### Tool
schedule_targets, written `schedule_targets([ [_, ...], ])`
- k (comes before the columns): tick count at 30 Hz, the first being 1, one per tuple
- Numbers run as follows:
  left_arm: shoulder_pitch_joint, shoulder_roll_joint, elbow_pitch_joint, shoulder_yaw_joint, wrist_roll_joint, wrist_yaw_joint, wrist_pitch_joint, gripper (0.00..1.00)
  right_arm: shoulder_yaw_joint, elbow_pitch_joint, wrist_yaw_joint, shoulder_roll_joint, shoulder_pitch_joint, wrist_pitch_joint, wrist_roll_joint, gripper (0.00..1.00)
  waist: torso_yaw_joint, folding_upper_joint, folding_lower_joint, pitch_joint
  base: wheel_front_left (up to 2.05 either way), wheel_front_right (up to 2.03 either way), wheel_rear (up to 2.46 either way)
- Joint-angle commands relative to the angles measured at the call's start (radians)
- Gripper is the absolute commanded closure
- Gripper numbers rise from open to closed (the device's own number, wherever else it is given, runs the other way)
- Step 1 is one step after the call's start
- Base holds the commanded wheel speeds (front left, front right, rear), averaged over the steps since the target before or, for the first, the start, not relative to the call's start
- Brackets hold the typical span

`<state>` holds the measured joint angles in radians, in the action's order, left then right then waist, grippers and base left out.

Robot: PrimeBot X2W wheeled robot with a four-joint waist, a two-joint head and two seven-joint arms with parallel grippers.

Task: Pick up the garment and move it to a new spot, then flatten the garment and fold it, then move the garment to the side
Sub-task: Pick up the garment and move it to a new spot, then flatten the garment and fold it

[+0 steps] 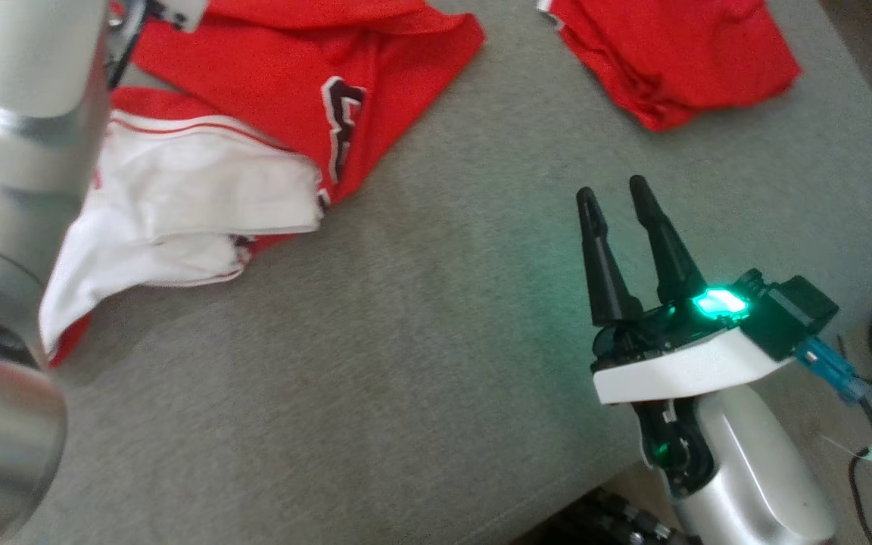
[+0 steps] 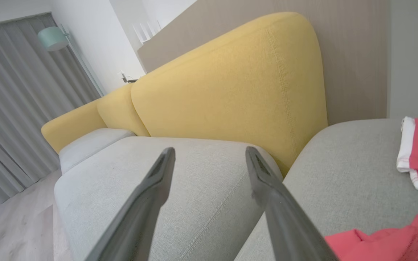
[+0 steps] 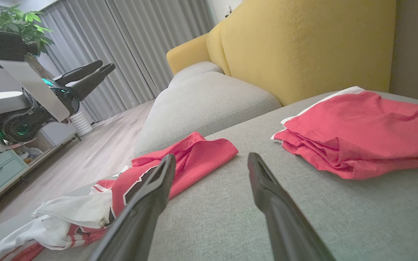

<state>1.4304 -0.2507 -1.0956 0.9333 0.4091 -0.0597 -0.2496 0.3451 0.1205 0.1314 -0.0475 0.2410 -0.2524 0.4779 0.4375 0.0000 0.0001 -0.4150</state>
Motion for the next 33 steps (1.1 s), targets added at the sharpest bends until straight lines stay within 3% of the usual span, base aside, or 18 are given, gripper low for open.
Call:
schedule_targets([
  [1, 0.067, -0.012, 0.028, -0.030, 0.011, -0.003, -0.010, 0.00, 0.010, -0.032, -0.001, -0.003, 0.023, -0.009, -0.011, 0.00, -0.031, 0.0000, -0.0001, 0.015, 0.00, 0.00, 0.00],
  [5, 0.029, -0.010, 0.102, -0.062, 0.030, -0.010, -0.012, 0.00, -0.018, -0.024, -0.001, -0.003, 0.019, -0.009, -0.037, 0.00, -0.096, 0.0000, -0.0001, 0.048, 0.00, 0.00, 0.00],
  [11, -0.151, -0.050, 0.299, -0.142, 0.053, 0.030, -0.012, 0.00, -0.084, -0.003, -0.001, -0.003, -0.006, -0.009, -0.089, 0.00, -0.202, 0.0000, -0.0001, 0.121, 0.00, 0.00, 0.00],
  [15, -0.351, -0.082, 0.445, -0.203, 0.073, 0.080, -0.012, 0.00, -0.123, 0.012, -0.001, -0.003, -0.037, -0.009, -0.124, 0.00, -0.263, 0.0000, -0.0001, 0.178, 0.00, 0.00, 0.00],
  [20, -0.697, -0.105, 0.675, -0.306, 0.089, 0.190, -0.012, 0.00, -0.171, 0.025, -0.001, -0.003, -0.090, -0.009, -0.167, 0.00, -0.331, 0.0000, -0.0001, 0.235, 0.00, 0.00, 0.00],
  [26, -0.995, -0.060, 0.853, -0.406, 0.077, 0.269, -0.012, 0.00, -0.196, 0.042, -0.001, -0.003, -0.117, -0.009, -0.192, 0.00, -0.377, 0.0000, -0.0001, 0.244, 0.00, 0.00, 0.00],
  [33, -1.091, 0.002, 0.910, -0.449, 0.026, 0.253, -0.012, 0.00, -0.260, 0.116, -0.001, -0.003, -0.064, -0.005, -0.233, 0.00, -0.425, 0.0000, -0.0001, 0.217, 0.00, 0.00, 0.00],
])
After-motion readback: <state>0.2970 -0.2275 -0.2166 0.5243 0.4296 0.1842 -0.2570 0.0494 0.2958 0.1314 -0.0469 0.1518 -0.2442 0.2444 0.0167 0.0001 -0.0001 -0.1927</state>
